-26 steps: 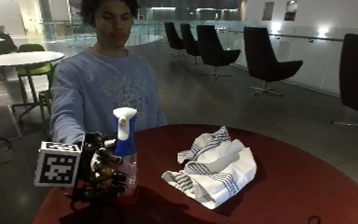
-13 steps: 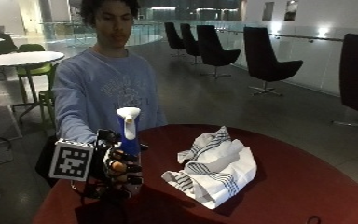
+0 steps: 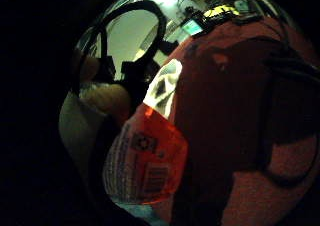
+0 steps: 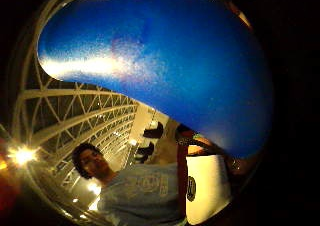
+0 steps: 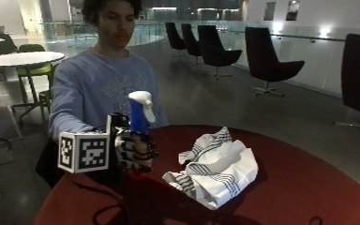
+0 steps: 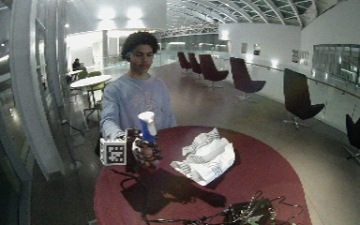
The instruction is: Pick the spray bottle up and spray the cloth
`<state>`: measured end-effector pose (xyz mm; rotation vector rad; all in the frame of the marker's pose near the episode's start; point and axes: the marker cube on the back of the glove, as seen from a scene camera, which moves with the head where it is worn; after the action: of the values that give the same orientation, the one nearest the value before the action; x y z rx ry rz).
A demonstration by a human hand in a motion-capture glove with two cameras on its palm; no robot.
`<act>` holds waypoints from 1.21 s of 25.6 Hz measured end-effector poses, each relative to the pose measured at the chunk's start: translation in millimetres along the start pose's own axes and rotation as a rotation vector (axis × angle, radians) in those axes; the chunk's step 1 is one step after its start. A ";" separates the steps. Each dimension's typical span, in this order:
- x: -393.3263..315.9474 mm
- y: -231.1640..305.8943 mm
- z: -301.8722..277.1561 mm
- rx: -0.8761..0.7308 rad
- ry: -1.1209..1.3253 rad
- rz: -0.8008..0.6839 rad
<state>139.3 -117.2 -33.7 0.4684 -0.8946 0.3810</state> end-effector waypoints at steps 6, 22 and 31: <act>-32.6 -6.2 38.4 -0.306 0.009 -0.009; -45.3 -17.3 123.0 -0.634 0.009 0.174; -43.8 2.4 135.1 -0.742 -0.030 0.283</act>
<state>25.2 -193.0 4.0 -0.3389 -1.0596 0.2720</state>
